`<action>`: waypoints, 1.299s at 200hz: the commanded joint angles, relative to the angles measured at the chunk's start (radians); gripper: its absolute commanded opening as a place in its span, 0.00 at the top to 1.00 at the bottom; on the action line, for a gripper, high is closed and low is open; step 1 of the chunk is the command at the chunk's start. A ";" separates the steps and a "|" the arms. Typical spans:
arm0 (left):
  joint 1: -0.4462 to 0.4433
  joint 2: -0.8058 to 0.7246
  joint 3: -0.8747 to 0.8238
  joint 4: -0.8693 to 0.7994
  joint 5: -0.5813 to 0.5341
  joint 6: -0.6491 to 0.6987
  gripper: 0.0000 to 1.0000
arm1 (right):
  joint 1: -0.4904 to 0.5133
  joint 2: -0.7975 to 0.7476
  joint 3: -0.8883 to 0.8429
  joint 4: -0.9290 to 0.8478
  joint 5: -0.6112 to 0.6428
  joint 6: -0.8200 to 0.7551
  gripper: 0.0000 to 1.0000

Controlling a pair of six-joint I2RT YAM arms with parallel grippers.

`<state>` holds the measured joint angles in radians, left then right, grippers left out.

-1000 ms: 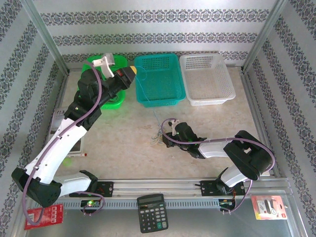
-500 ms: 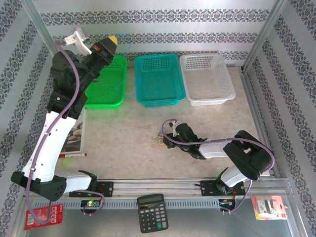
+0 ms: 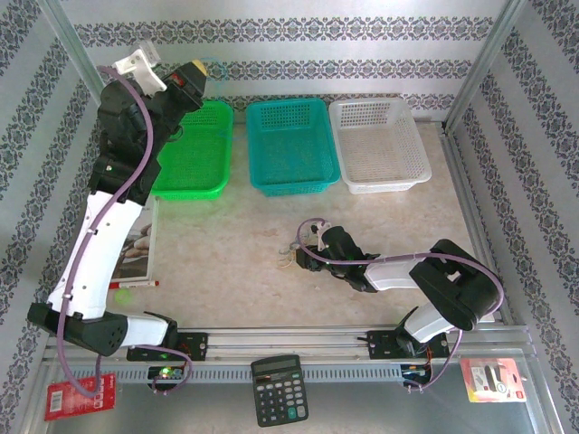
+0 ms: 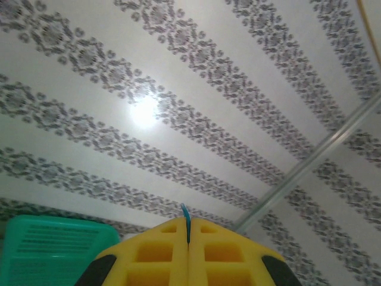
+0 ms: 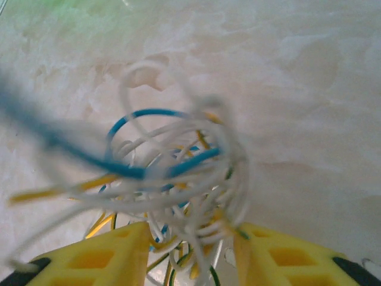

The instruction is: Untangle the cables

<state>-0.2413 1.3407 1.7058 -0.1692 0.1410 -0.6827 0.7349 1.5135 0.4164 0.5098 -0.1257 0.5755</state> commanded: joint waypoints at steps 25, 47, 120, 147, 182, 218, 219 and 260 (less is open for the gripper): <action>0.083 0.084 0.015 -0.016 -0.059 0.115 1.00 | -0.009 -0.105 -0.005 -0.077 -0.020 -0.012 0.46; 0.133 0.128 0.024 -0.001 -0.055 0.125 1.00 | -0.011 -0.158 -0.005 -0.122 -0.009 -0.019 0.39; 0.234 0.232 -0.009 0.021 -0.051 0.178 1.00 | -0.011 -0.282 -0.002 -0.239 0.016 -0.030 0.28; 0.249 0.250 -0.055 0.033 -0.050 0.182 1.00 | -0.011 -0.334 -0.004 -0.278 0.034 -0.030 0.28; 0.252 0.266 -0.160 0.052 -0.057 0.189 1.00 | -0.011 -0.410 -0.008 -0.316 0.061 -0.022 0.27; 0.261 0.317 -0.205 0.035 -0.014 0.203 0.80 | -0.012 -0.479 -0.003 -0.368 0.095 -0.019 0.26; 0.262 0.317 -0.204 0.033 -0.010 0.204 0.77 | -0.011 -0.481 -0.004 -0.369 0.096 -0.019 0.25; 0.267 0.393 -0.096 -0.083 0.092 0.210 0.01 | -0.029 -0.531 -0.015 -0.385 0.102 0.014 0.26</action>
<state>0.0135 1.7206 1.5242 -0.1875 0.1577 -0.5007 0.7208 1.0100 0.4156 0.1513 -0.0444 0.5735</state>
